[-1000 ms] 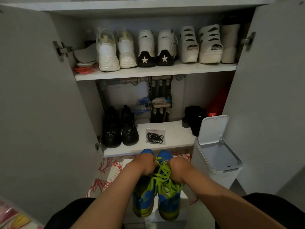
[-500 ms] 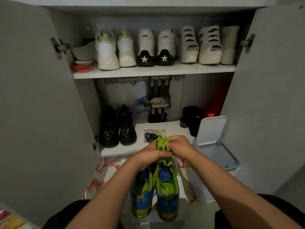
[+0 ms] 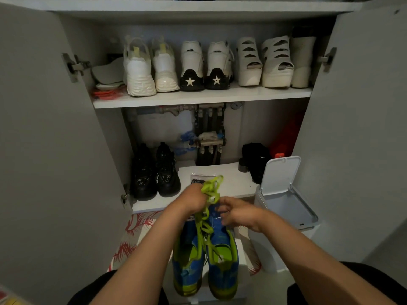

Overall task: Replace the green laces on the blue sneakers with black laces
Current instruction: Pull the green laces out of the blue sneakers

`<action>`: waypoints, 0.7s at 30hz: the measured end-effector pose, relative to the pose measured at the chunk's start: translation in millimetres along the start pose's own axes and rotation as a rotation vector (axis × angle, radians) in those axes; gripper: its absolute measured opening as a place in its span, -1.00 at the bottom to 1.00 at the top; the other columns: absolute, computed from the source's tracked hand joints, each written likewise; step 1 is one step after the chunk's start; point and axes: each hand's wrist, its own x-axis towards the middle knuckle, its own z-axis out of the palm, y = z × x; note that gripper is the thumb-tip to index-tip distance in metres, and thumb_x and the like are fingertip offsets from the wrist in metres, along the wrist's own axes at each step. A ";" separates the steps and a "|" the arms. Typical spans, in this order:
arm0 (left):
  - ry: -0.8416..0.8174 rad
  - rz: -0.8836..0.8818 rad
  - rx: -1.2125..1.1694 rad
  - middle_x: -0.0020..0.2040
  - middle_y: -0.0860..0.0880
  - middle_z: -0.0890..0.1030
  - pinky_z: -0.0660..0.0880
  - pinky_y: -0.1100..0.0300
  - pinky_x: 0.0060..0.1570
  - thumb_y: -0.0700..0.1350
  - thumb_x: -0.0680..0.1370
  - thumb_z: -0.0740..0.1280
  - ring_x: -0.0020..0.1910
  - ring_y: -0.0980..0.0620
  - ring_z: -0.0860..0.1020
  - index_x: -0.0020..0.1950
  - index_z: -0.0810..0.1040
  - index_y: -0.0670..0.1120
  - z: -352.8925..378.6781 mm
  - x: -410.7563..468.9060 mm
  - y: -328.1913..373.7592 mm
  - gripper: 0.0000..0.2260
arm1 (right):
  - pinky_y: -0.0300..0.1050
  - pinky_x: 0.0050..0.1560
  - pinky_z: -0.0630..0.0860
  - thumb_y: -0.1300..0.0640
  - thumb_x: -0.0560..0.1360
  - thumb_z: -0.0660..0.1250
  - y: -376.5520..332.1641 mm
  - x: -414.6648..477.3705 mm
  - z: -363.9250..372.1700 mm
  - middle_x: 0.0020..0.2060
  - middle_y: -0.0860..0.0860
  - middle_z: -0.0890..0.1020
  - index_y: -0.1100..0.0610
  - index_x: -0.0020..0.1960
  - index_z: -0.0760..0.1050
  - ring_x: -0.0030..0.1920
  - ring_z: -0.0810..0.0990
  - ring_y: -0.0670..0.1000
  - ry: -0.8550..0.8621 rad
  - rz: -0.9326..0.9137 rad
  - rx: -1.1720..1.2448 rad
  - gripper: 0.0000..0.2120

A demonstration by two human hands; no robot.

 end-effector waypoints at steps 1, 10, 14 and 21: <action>0.018 -0.005 -0.108 -0.07 -0.30 0.61 0.50 0.10 -0.11 -0.32 0.56 0.24 -0.14 -0.07 0.54 0.00 0.62 -0.26 -3.5 0.0 1.2 -0.83 | -0.06 0.24 0.48 0.35 0.44 0.46 1.5 0.1 5.3 0.39 -0.03 0.49 -0.02 0.48 0.34 0.39 0.45 0.03 -0.023 -0.035 -0.094 -0.31; 0.140 0.033 -0.544 -0.22 -0.10 0.67 0.58 0.12 -0.18 -0.28 0.59 0.25 -0.22 -0.03 0.63 -0.05 0.62 -0.13 -29.0 1.5 6.9 -0.84 | -0.05 -0.01 0.53 0.02 0.58 0.33 -4.3 8.1 22.9 0.06 0.15 0.69 0.14 0.01 0.64 -0.02 0.65 0.05 0.107 -0.093 -0.075 -0.79; 0.281 0.128 -0.108 -0.07 -0.16 0.65 0.50 0.07 -0.02 -0.29 0.56 0.26 -0.05 -0.10 0.59 -0.08 0.59 -0.12 -28.9 10.8 -6.2 -0.86 | -0.04 -0.10 0.58 0.06 0.64 0.25 -8.2 -1.6 -0.4 0.07 0.04 0.71 0.08 0.06 0.56 0.00 0.70 0.03 0.163 -0.030 0.245 -0.86; 0.089 0.432 0.316 0.12 -0.09 0.53 0.38 0.27 0.20 -0.34 0.51 0.27 0.15 0.00 0.48 0.09 0.62 -0.13 36.0 24.3 12.6 -0.76 | 0.14 -0.16 0.64 0.16 0.68 0.09 -13.2 -24.0 -40.1 -0.30 0.13 0.65 0.18 0.09 0.53 -0.25 0.67 0.16 0.241 -0.033 0.801 -0.76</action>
